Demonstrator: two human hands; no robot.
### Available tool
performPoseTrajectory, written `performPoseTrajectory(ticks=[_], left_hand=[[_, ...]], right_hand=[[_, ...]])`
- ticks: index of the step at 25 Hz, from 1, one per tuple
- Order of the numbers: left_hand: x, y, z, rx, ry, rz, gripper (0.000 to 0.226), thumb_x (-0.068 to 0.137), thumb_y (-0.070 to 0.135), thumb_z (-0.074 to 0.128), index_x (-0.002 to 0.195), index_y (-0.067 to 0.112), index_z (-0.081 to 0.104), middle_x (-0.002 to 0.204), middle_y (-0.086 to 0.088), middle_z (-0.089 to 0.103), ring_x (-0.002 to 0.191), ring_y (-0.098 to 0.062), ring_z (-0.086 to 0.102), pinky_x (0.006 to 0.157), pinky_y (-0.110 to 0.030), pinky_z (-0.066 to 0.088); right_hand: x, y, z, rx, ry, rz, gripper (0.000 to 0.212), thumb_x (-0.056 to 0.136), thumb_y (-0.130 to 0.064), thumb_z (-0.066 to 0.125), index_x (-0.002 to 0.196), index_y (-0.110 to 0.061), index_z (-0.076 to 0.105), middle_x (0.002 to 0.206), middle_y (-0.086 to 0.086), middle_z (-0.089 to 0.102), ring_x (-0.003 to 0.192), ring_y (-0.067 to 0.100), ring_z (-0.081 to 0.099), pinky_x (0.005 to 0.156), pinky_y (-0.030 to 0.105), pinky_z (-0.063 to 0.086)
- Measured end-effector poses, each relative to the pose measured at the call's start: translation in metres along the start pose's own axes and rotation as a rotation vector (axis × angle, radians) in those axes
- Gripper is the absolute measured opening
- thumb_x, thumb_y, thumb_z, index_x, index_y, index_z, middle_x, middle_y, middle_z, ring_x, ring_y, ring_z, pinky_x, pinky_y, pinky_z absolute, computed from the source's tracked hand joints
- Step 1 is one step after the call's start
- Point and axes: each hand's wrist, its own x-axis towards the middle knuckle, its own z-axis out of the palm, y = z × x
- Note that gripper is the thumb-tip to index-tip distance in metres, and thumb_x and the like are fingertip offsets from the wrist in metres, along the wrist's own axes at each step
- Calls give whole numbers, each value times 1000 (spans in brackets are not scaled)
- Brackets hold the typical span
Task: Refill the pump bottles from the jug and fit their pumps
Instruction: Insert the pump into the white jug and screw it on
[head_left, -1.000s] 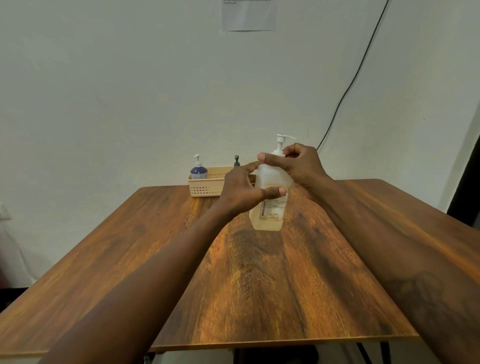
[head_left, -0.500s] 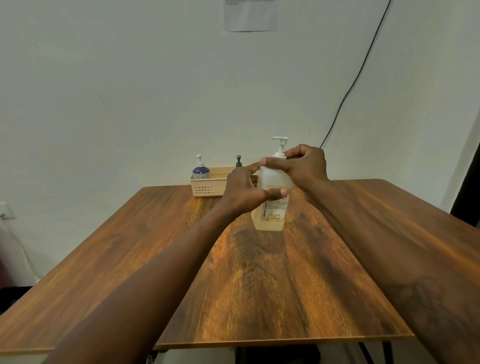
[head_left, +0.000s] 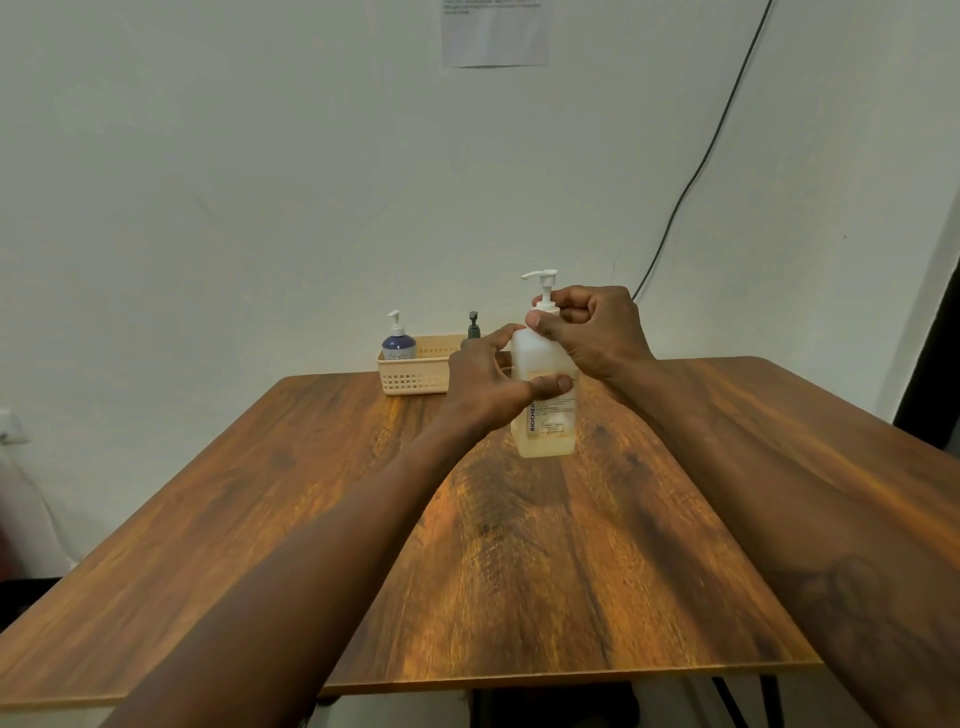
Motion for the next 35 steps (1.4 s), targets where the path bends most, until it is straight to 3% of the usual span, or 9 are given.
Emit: performPoseTrajectory(ticks=[4,9,11,13,16,20,24,28,35], left_hand=[[2,0,4,51,45,4,77,65,42,96,132,19,65,111,1,74,96,-16,70,79,-35,63],[9,-10,5,22,-65,-58,79,67,47,93,135,20,63,123,-2,73,109,-20,70,88,-42,62],[15,-17,4,-10,-131,-58,80,68,52,91,137,22,63,124,2,73,113,-18,69,90,-42,62],[17,-22,7,-53,-167,-78,76,73,50,89,138,23,61,123,6,72,113,-15,68,84,-32,61],[25,-29,18,-100,-179,-99,69,77,43,88,138,28,58,121,10,67,109,-9,63,74,-20,51],[42,-47,34,-108,-186,-121,73,75,43,89,139,29,57,128,5,67,118,-17,63,81,-28,54],[66,-61,55,-120,-180,-120,75,74,43,90,140,28,57,128,4,69,118,-19,65,89,-37,59],[112,-82,90,-149,-113,-124,83,67,50,90,140,27,59,124,5,72,111,-16,70,88,-43,62],[230,-139,158,-70,-155,-137,81,72,39,91,144,22,58,137,-2,67,114,-22,69,87,-40,63]], right_hand=[[-1,-6,8,-147,117,0,46,81,-28,86,120,-7,74,114,8,77,86,8,67,71,15,51],[-3,5,5,-171,105,-11,64,81,-42,83,138,-24,61,121,3,73,106,16,68,95,38,55],[4,7,1,-210,25,-101,73,84,-36,81,148,-41,45,126,-6,68,109,8,64,105,41,48],[13,6,-6,-259,-68,-165,61,88,-25,78,141,-43,54,120,-10,70,104,3,65,108,43,48],[27,11,-14,-240,-113,-175,32,87,-18,79,116,-29,74,115,-11,71,98,7,71,94,39,59],[41,32,-14,-200,-131,-135,24,84,-13,82,104,-21,70,107,-5,73,97,11,72,89,38,61],[62,60,-14,-162,-97,-109,37,83,-16,83,116,-24,67,115,-3,72,97,6,71,89,35,62],[96,108,-16,-215,-8,-49,64,75,-43,88,131,-23,65,112,-2,72,92,6,68,82,22,57],[197,211,-9,-308,44,41,42,82,-31,85,118,-11,76,114,7,77,88,9,67,71,12,49]])
